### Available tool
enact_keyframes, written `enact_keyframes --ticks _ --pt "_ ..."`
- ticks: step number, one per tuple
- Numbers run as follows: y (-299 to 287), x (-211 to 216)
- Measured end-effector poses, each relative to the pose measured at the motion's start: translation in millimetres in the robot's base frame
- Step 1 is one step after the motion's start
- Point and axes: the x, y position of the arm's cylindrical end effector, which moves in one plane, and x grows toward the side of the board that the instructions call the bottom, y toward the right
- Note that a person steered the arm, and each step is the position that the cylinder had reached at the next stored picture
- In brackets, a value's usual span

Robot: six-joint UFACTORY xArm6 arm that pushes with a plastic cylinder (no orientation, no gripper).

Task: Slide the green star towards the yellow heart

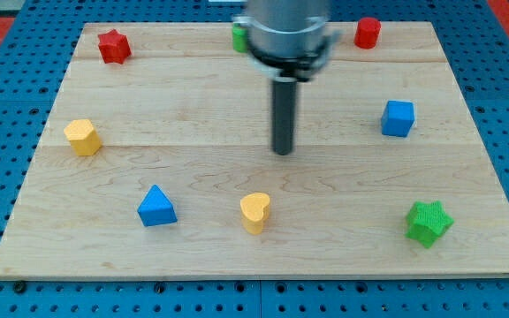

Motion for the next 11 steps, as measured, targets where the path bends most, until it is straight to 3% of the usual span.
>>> enact_keyframes --ticks 1,2,3,5,7,9,10,11 --pt "106 18" --pt "153 65" --pt "162 128" --pt "66 122" --pt "93 135" --pt "36 119" --pt "62 103" --pt "173 66"
